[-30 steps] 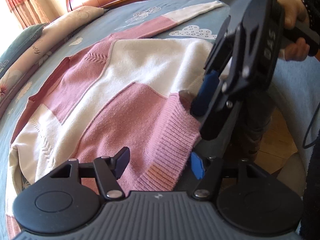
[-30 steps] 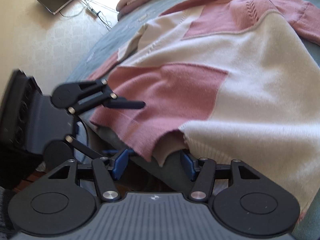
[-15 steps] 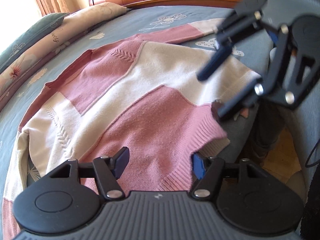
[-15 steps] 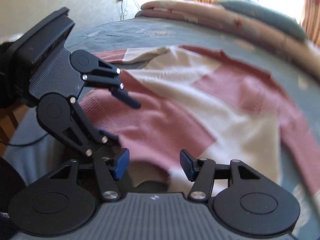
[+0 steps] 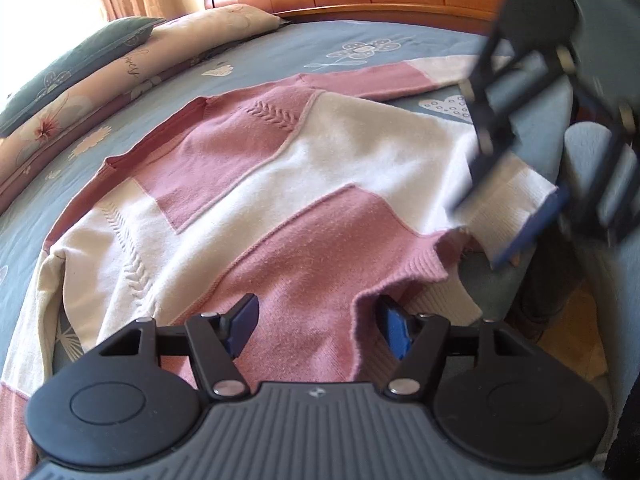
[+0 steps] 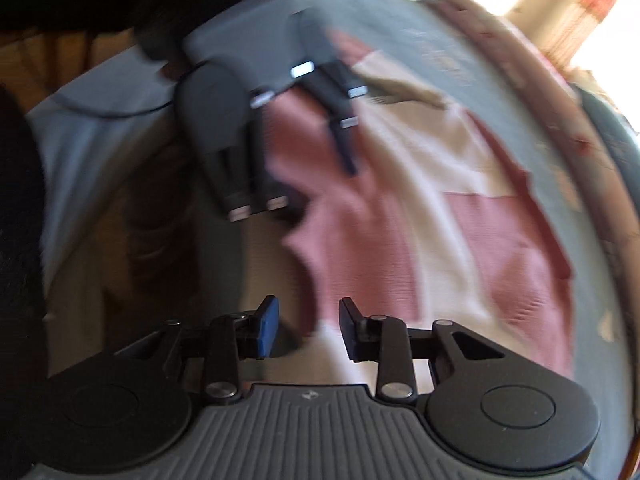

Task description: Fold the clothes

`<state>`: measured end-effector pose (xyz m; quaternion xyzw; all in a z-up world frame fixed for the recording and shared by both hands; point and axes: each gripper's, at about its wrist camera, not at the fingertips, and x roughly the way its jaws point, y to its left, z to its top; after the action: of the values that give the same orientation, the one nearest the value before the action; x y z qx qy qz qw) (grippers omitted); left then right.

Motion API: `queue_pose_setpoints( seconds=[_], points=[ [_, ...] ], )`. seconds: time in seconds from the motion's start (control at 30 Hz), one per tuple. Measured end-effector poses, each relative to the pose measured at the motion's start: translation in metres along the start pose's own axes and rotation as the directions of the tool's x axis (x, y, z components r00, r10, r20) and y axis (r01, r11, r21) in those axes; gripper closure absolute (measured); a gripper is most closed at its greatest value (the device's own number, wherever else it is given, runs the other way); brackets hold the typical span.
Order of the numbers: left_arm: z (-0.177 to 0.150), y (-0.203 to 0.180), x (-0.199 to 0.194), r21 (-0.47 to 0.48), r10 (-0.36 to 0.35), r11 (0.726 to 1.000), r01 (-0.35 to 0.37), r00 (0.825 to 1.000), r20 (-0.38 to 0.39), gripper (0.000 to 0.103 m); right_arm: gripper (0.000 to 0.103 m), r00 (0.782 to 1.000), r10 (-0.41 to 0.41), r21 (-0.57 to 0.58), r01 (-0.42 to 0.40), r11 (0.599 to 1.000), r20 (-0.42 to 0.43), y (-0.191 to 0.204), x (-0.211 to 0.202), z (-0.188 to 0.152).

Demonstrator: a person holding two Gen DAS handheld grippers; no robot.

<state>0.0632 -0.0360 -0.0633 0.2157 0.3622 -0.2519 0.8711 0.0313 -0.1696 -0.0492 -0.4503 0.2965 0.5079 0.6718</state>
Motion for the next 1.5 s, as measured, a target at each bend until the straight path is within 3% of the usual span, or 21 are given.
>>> queue_pose_setpoints(
  seconds=[0.13, 0.33, 0.37, 0.4, 0.43, 0.53, 0.9, 1.23, 1.27, 1.33, 1.37, 1.4, 1.5],
  points=[
    [-0.001, 0.002, 0.002, -0.014, -0.002, 1.000, 0.002, 1.000, -0.006, 0.037, 0.066, 0.999, 0.036, -0.040, -0.036, 0.999, -0.006, 0.018, 0.024, 0.004],
    [-0.004, -0.002, -0.002, -0.001, -0.002, 1.000, 0.002, 1.000, 0.007, 0.037, 0.068, 0.998, 0.060, -0.021, -0.061, 0.998, -0.021, 0.015, 0.035, 0.004],
    [-0.005, -0.004, -0.004, 0.015, -0.009, 1.000, 0.008, 1.000, 0.011, 0.037, 0.077, 0.997, 0.070, -0.009, -0.070, 0.998, -0.018, 0.013, 0.034, 0.005],
    [-0.007, -0.006, -0.006, 0.032, -0.015, 0.999, 0.015, 1.000, 0.015, 0.037, 0.096, 0.997, 0.077, 0.002, -0.077, 0.997, -0.016, 0.011, 0.033, 0.005],
    [-0.008, -0.008, -0.008, 0.045, -0.018, 0.999, 0.017, 1.000, 0.016, 0.036, 0.099, 0.998, 0.066, 0.003, -0.066, 0.998, -0.018, 0.010, 0.032, 0.006],
    [-0.014, -0.016, -0.011, 0.085, -0.025, 0.996, 0.023, 1.000, 0.016, 0.033, 0.100, 1.000, 0.029, 0.014, -0.029, 0.999, -0.006, 0.008, 0.029, 0.006],
    [-0.025, -0.051, -0.023, 0.253, -0.045, 0.967, 0.033, 0.998, 0.045, 0.029, 0.101, 0.997, 0.059, 0.036, -0.061, 0.997, 0.052, 0.013, -0.007, 0.009],
    [-0.020, -0.067, -0.013, 0.322, 0.081, 0.940, -0.111, 0.991, 0.107, 0.032, 0.101, 0.996, 0.025, 0.117, -0.034, 0.993, 0.081, 0.001, -0.031, 0.003],
    [-0.018, -0.066, -0.014, 0.314, 0.082, 0.943, -0.114, 0.990, 0.114, 0.032, 0.095, 0.997, -0.007, 0.117, -0.002, 0.993, 0.077, 0.002, -0.031, 0.003],
    [-0.015, -0.061, -0.016, 0.278, 0.079, 0.954, -0.109, 0.990, 0.120, 0.032, 0.069, 0.995, -0.070, 0.118, 0.061, 0.991, 0.075, 0.005, -0.028, 0.000],
    [-0.013, -0.058, -0.017, 0.261, 0.080, 0.959, -0.111, 0.989, 0.127, 0.032, 0.042, 0.991, -0.106, 0.117, 0.096, 0.988, 0.076, 0.007, -0.025, -0.002],
    [-0.012, -0.055, -0.018, 0.247, 0.080, 0.963, -0.111, 0.988, 0.131, 0.032, 0.029, 0.989, -0.129, 0.115, 0.120, 0.986, 0.078, 0.008, -0.023, -0.003],
    [-0.007, -0.047, -0.019, 0.208, 0.079, 0.972, -0.106, 0.988, 0.134, 0.032, 0.029, 0.990, -0.119, 0.112, 0.110, 0.988, 0.081, 0.012, -0.017, -0.009]
  ],
)
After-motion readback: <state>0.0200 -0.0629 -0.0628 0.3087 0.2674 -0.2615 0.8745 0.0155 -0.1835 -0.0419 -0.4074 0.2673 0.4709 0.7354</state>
